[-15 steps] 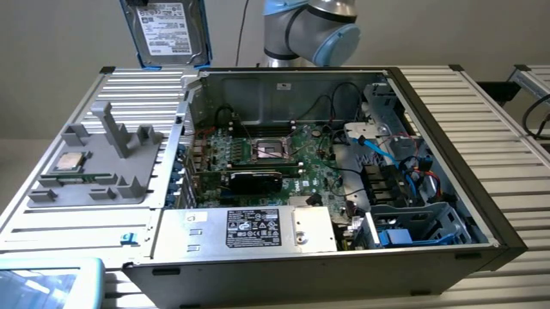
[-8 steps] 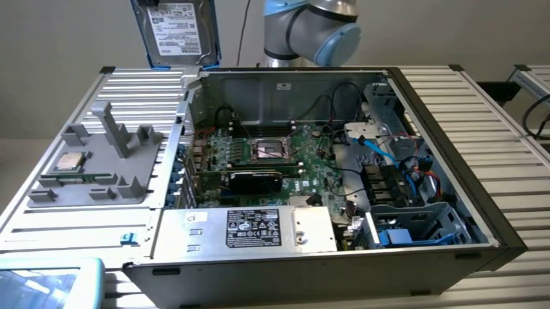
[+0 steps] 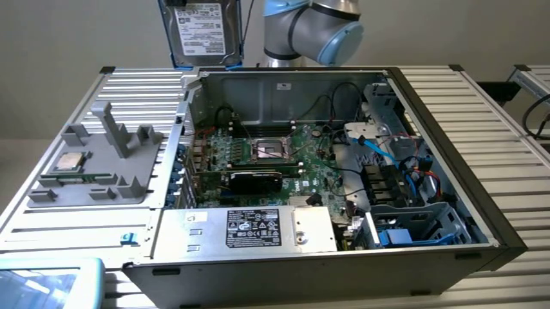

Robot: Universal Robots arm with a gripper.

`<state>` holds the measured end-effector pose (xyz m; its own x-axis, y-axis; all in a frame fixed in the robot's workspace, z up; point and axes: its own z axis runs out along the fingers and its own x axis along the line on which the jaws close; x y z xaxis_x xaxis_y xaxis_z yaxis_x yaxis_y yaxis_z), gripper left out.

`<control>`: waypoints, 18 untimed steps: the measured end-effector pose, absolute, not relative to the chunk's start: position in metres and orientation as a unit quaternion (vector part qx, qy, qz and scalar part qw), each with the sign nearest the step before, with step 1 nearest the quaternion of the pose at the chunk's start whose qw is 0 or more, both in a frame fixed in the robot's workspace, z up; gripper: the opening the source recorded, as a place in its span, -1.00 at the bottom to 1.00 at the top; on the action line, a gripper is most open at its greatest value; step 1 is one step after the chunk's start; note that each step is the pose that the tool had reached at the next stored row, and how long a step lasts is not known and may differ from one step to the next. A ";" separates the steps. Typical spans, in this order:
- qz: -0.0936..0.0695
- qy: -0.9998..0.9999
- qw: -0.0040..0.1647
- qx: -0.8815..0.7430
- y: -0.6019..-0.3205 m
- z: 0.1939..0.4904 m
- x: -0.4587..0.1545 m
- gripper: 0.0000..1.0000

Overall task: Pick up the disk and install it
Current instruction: 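Pick up the disk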

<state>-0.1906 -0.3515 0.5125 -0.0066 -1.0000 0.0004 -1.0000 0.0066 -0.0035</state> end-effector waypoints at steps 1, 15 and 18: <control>-0.001 0.709 0.001 -0.705 -0.352 0.513 -0.186 -0.25; -0.016 0.709 -0.013 -0.705 -0.366 0.515 -0.162 -0.25; -0.017 0.709 -0.014 -0.705 -0.374 0.516 -0.160 -0.25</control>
<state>-0.1604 -0.3738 0.5158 -0.0067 -0.9990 0.0433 -1.0000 0.0064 -0.0052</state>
